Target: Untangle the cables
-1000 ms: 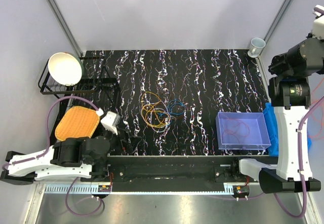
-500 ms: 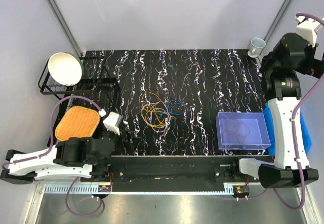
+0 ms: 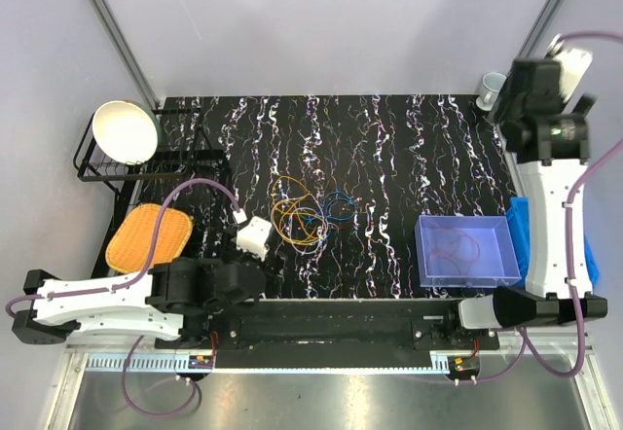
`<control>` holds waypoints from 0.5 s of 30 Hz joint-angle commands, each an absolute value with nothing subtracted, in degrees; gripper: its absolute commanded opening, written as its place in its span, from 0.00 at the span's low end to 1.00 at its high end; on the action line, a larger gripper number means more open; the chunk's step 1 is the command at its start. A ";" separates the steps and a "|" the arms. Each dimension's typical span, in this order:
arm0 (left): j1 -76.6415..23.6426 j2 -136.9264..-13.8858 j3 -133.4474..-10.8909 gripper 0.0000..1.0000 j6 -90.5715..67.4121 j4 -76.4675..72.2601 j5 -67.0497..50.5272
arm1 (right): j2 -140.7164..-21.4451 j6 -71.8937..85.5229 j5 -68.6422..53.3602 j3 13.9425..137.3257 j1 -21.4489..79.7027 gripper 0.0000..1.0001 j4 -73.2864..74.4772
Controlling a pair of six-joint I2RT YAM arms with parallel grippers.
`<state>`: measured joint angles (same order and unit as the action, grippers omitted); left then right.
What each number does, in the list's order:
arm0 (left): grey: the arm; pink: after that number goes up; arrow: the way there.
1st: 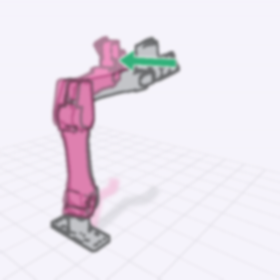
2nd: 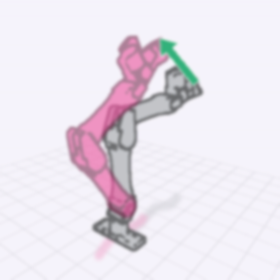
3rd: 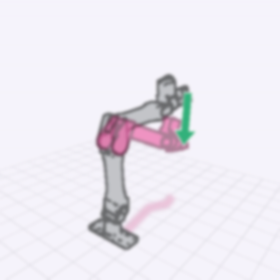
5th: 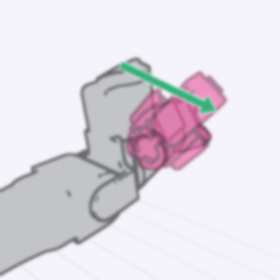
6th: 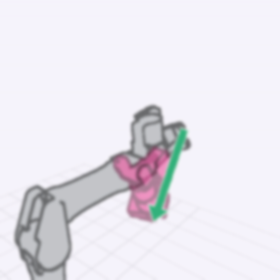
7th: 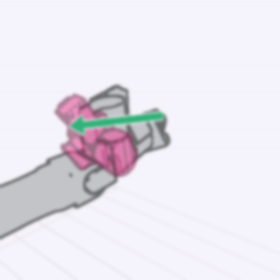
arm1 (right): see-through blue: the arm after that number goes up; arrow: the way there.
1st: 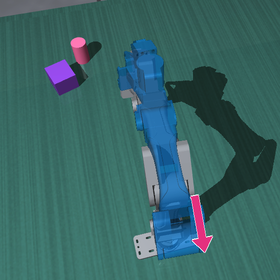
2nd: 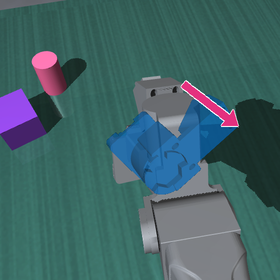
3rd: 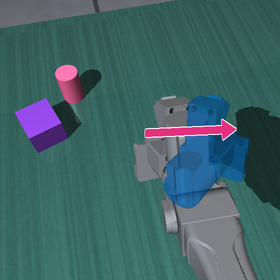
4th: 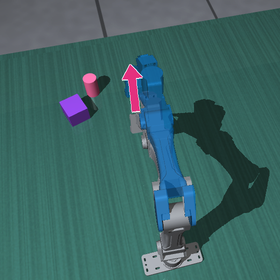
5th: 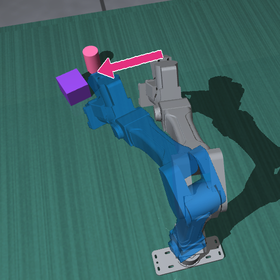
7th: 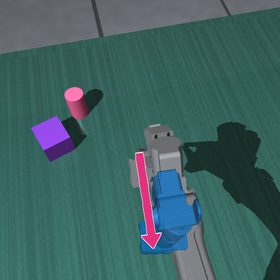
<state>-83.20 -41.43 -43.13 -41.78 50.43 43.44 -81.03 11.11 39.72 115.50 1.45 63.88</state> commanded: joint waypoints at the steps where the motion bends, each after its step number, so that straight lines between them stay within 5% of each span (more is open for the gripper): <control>1: -83.32 -42.53 -45.88 0.99 -38.41 46.32 43.33 | -69.57 23.46 35.43 97.68 1.67 1.00 60.07; 4: -83.23 -42.98 -45.97 0.99 -36.74 43.78 41.05 | -65.66 26.80 33.85 92.03 1.67 1.00 58.36; 8: -82.36 -44.73 -46.67 0.99 -35.85 40.43 40.16 | -64.25 26.90 13.88 88.34 1.76 0.99 54.59; 15: -67.53 -52.28 -47.72 0.99 -34.80 36.92 29.45 | -62.94 32.33 -5.53 80.70 2.54 0.94 48.08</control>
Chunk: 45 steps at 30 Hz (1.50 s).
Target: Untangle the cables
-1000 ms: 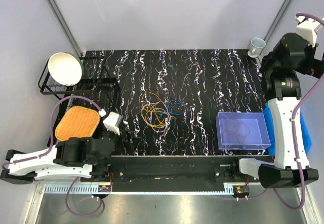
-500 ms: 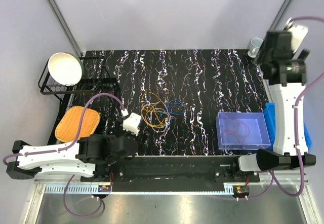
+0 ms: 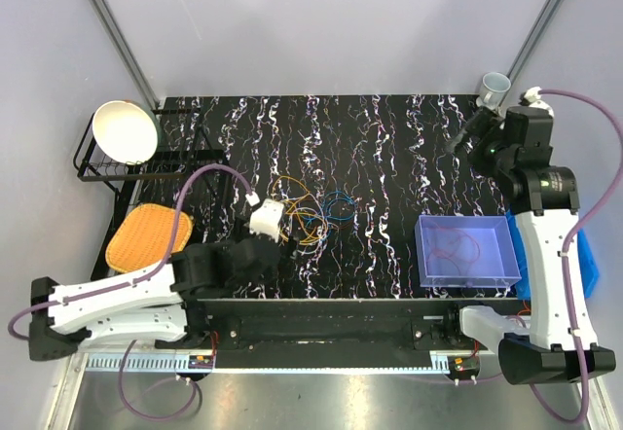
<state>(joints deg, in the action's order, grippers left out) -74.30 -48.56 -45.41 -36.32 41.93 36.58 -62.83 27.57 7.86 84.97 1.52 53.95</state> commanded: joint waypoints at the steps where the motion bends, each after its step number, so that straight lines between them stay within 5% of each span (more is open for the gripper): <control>1: -66.46 -54.38 -47.81 0.99 -34.80 36.48 28.83 | -62.41 32.78 -5.45 79.64 3.07 0.94 46.86; 13: -56.26 -69.51 -51.33 0.90 -33.05 23.83 25.49 | -66.27 37.62 -2.20 65.66 24.86 0.89 34.64; 30: -43.68 -88.58 -58.09 0.68 -22.85 13.36 20.57 | -63.72 36.65 -5.72 54.58 26.37 0.86 27.77; 45: -42.19 -93.52 -59.42 0.66 -22.59 10.64 16.53 | -47.46 40.34 42.53 56.95 25.23 0.94 53.08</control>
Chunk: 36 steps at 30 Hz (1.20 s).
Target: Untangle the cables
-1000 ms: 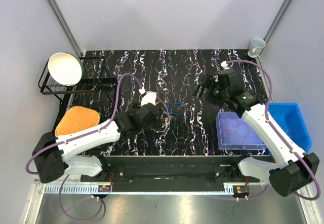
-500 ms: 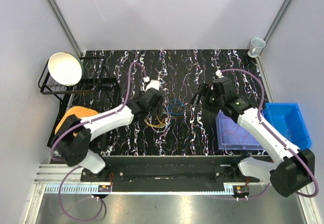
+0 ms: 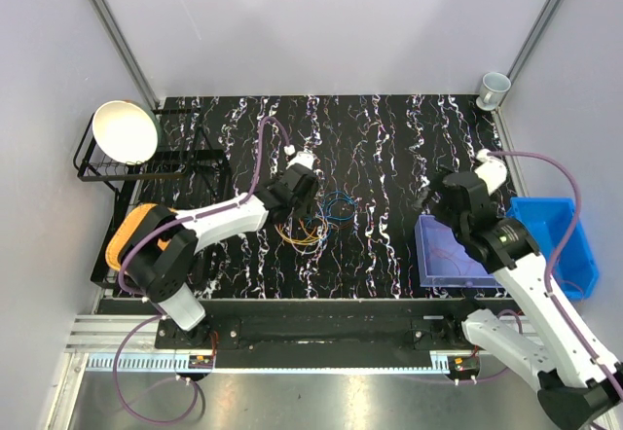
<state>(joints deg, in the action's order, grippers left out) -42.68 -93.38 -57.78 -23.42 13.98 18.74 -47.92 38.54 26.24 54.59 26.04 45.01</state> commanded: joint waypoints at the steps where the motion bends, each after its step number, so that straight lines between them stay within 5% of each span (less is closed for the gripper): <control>1: -42.19 -93.43 -59.15 0.66 -22.67 10.46 15.91 | -47.72 39.99 44.63 57.30 24.53 0.94 53.61; 19: -42.27 -87.10 -53.80 0.65 -26.10 11.08 4.05 | -63.63 30.58 36.21 64.87 -19.92 0.95 50.72; 36: -45.18 -90.87 -55.45 0.63 -26.72 12.56 0.97 | -71.89 32.52 29.61 55.55 -36.47 0.95 40.96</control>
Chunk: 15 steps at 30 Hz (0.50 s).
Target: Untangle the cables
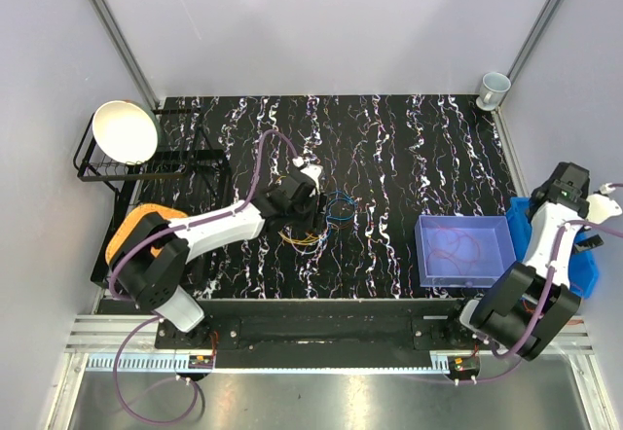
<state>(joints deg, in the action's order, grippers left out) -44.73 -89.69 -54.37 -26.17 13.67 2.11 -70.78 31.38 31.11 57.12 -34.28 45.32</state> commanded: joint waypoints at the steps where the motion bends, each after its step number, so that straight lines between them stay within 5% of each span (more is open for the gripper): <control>1: -45.26 -91.05 -55.63 0.63 -26.81 13.26 0.88 | -73.03 32.17 30.40 55.63 -37.00 0.95 40.35; 15: -46.41 -94.74 -57.48 0.62 -26.89 14.33 -1.32 | -78.04 33.05 30.50 53.88 -44.82 0.92 35.60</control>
<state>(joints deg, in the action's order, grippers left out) -45.95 -93.54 -54.65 -26.61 14.66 1.26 -76.20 31.88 30.83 54.39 -43.40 38.79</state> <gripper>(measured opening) 0.620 0.928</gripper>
